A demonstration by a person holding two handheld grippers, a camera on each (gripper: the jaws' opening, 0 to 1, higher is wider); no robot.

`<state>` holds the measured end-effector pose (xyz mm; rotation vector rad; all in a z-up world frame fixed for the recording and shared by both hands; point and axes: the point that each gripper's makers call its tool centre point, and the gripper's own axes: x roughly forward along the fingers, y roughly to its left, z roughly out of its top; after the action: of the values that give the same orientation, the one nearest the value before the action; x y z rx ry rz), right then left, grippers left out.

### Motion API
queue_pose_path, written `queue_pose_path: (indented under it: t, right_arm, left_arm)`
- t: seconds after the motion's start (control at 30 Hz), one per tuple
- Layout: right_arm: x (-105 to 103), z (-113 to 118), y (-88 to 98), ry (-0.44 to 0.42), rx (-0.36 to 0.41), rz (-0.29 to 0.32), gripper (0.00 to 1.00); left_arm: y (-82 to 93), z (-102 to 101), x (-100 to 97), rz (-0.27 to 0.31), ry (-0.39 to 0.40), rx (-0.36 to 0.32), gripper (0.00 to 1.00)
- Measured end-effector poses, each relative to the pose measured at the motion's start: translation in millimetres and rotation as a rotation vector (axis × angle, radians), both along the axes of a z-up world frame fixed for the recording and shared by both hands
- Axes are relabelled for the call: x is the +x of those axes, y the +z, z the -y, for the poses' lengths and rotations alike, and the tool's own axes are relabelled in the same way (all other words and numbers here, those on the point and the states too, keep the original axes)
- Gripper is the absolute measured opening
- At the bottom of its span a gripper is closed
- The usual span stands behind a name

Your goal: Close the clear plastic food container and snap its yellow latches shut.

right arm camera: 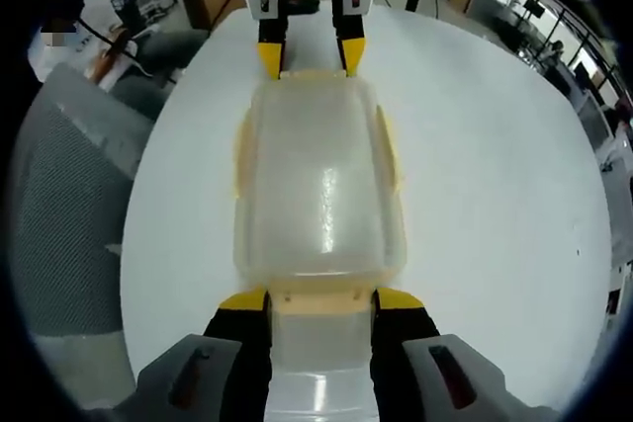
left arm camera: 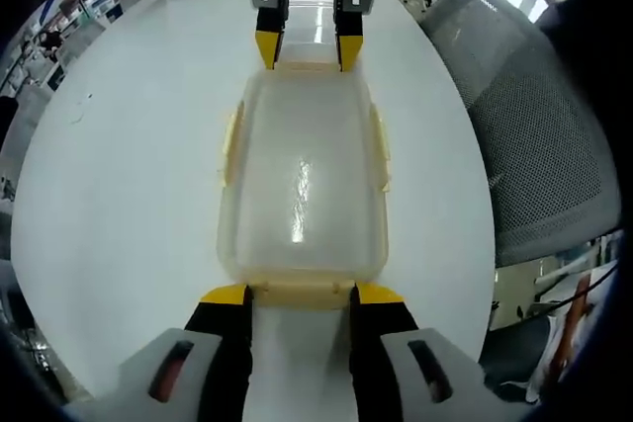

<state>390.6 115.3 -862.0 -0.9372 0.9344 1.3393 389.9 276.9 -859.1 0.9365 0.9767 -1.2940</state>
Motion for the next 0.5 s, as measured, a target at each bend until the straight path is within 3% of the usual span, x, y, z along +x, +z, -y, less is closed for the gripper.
queue_pose_path:
  t: [0.23,0.5]
  right_arm:
    - [-3.9,-2.3,4.6,0.011,-0.004,-0.013,0.37]
    - [-8.2,-5.5,26.0,0.024,0.023,-0.034,0.37]
  left_arm:
    - [3.1,-2.7,-3.6,-0.012,-0.002,0.008,0.36]
    - [19.1,-6.1,-8.1,-0.015,0.005,-0.011,0.36]
